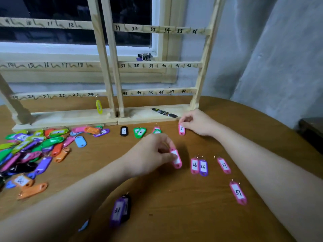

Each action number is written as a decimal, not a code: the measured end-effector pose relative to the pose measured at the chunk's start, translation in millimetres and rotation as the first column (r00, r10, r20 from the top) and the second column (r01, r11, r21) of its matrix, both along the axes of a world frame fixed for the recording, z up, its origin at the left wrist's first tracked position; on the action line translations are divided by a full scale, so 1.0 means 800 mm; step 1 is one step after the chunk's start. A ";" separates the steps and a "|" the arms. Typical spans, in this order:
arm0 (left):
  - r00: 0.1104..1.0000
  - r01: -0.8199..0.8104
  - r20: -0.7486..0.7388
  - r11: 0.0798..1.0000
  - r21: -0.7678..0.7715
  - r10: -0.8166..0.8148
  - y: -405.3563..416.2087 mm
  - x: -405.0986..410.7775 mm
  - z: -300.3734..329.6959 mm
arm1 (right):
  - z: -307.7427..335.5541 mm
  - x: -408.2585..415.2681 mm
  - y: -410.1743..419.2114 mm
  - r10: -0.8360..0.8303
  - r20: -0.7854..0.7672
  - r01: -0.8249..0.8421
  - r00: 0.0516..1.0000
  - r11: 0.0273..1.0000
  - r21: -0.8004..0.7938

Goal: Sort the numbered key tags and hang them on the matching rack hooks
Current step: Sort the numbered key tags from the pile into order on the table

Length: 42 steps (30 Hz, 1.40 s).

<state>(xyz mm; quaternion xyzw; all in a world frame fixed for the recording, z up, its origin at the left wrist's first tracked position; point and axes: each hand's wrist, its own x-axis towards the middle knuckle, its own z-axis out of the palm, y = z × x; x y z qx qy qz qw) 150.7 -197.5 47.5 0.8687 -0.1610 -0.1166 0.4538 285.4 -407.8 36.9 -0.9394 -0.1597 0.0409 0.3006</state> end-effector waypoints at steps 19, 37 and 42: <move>0.978 0.101 0.151 0.957 0.273 -0.146 -0.157 0.035 -0.011 | 0.004 -0.110 -0.162 -0.265 -0.030 0.263 0.964 0.929 0.259; 0.789 -0.606 0.393 0.701 0.376 0.472 0.210 -0.067 -0.011 | 0.035 -0.121 0.085 0.105 -0.017 -0.090 0.994 0.914 0.395; 0.679 -0.733 0.377 0.611 0.299 0.630 0.297 -0.122 -0.026 | 0.028 -0.126 0.190 0.228 -0.053 -0.200 0.972 0.927 0.317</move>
